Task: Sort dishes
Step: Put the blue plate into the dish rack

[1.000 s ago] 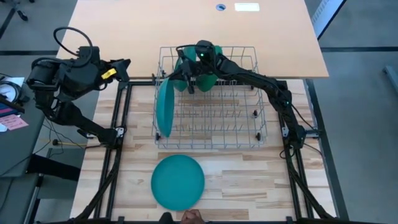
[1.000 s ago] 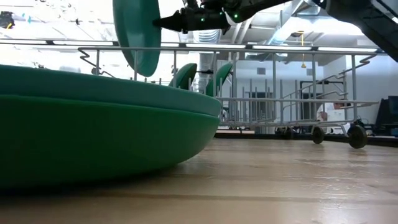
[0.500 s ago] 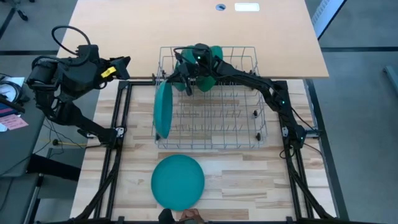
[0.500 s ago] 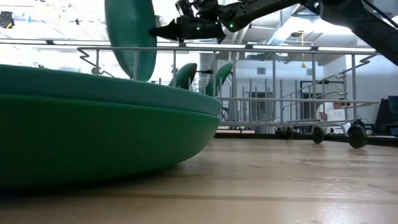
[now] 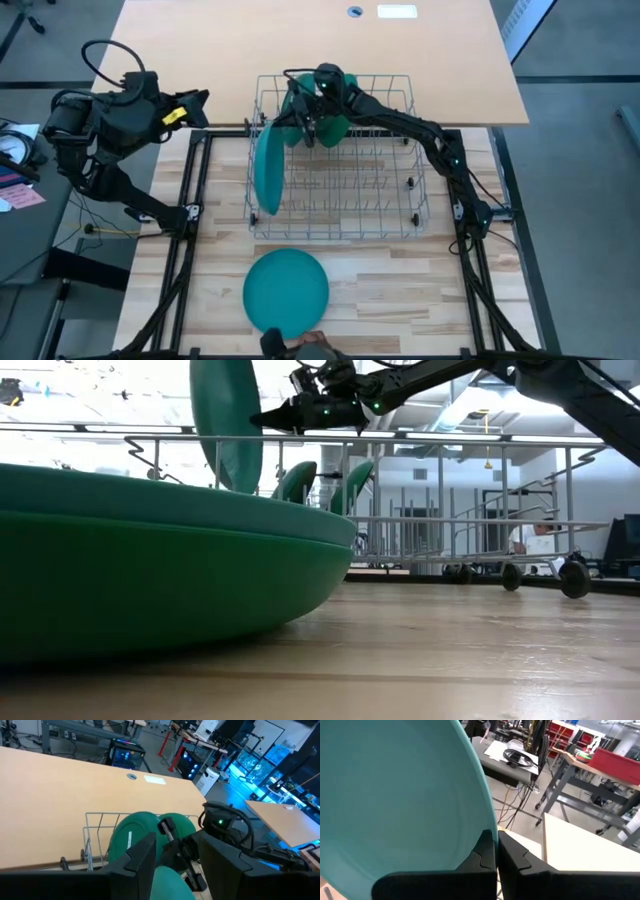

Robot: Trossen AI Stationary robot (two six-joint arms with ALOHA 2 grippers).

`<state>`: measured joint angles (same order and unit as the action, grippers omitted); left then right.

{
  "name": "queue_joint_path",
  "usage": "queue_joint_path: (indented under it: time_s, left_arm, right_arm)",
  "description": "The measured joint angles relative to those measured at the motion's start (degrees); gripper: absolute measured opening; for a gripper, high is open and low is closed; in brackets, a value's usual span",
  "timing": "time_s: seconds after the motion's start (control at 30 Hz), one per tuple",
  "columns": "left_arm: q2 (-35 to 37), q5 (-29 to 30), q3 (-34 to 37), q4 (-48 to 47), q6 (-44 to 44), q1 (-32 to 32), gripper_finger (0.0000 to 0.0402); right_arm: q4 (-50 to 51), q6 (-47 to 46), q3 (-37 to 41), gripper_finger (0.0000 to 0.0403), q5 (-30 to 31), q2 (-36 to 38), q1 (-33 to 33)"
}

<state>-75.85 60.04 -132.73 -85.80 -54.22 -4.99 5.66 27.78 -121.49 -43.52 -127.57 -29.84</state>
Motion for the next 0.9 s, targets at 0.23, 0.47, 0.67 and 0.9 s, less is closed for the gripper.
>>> queue_joint_path:
  time_s: [0.23, 0.47, 0.67, 0.9]
  left_arm:
    - [0.00, 0.46, 0.00, -0.07, 0.05, 0.00, 0.0139]
    - [0.00, 0.64, 0.00, -0.22, 0.09, 0.00, 0.0139]
    - [0.00, 0.67, 0.00, -0.22, 0.09, 0.00, 0.0139]
    - [0.00, 0.67, 0.00, -0.06, 0.07, 0.00, 0.0139]
  right_arm:
    - [2.57, 0.11, 0.00, 0.0000, 0.01, 0.00, 1.18]
    - [1.64, 0.72, 0.00, 0.0000, 0.03, -0.17, 2.17]
    - [1.45, 0.71, 0.00, 0.0000, 0.01, -0.22, 1.98]
    - [0.74, 0.99, 0.00, 0.0000, 0.02, -0.24, 1.96]
